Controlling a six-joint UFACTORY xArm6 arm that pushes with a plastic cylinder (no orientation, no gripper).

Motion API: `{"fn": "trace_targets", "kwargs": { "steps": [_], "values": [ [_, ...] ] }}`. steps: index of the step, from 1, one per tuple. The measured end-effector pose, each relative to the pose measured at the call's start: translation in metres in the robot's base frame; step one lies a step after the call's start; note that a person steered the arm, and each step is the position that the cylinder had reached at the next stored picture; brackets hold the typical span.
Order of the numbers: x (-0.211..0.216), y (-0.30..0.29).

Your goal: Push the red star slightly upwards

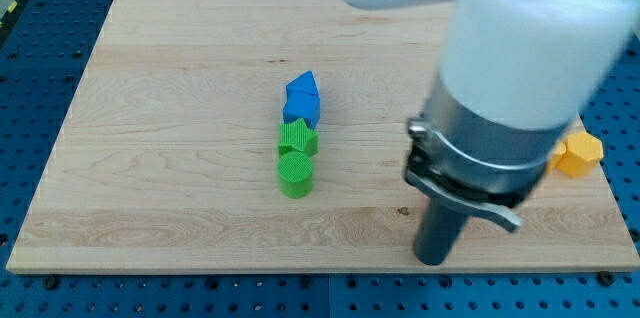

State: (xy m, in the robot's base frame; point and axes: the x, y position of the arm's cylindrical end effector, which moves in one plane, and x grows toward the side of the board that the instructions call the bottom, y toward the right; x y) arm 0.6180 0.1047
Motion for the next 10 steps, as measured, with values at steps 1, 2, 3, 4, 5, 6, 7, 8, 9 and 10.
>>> {"fn": "trace_targets", "kwargs": {
  "steps": [1,2,3,4,5,6,7,8,9,10],
  "values": [
    [-0.002,0.045],
    [-0.044,0.038],
    [-0.05,0.025],
    [-0.021,0.023],
    [-0.026,-0.001],
    [-0.043,-0.001],
    [-0.043,-0.001],
    [-0.052,-0.001],
    [-0.068,-0.001],
    [-0.078,-0.001]
  ]
}}
